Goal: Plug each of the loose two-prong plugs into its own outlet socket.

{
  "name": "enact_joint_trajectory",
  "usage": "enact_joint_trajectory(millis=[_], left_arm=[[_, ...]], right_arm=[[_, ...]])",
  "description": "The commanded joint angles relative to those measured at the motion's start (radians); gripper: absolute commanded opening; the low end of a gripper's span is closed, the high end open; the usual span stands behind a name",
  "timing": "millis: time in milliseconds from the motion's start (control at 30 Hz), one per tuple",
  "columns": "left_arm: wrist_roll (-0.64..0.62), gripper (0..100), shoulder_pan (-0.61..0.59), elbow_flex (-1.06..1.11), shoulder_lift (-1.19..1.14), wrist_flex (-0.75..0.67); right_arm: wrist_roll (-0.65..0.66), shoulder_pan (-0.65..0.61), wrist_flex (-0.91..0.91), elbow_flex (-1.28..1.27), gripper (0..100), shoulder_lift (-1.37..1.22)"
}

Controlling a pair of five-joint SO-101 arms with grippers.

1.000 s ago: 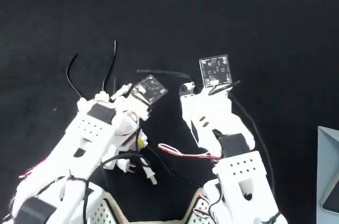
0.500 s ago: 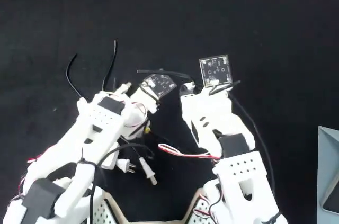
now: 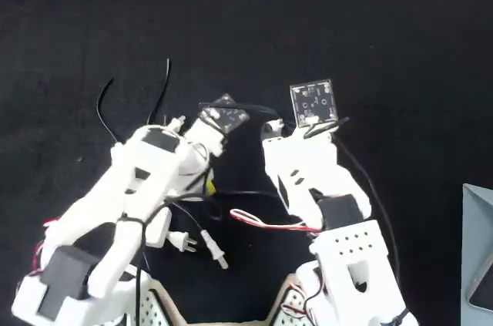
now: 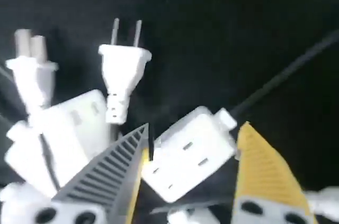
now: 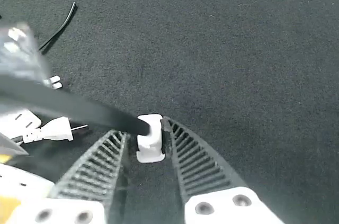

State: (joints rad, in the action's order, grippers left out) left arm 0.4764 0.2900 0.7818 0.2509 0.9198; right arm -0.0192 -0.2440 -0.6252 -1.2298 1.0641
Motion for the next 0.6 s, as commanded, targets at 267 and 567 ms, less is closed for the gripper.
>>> enact_joint_trajectory(millis=[267,567], left_arm=[[0.311,29,-0.074,-0.081,0.040,0.133],[0.350,29,-0.085,-0.124,-0.181,0.054]], right_arm=[[0.011,0.012,0.014,0.004,1.2,0.007],[0.011,0.012,0.014,0.004,1.2,0.007]])
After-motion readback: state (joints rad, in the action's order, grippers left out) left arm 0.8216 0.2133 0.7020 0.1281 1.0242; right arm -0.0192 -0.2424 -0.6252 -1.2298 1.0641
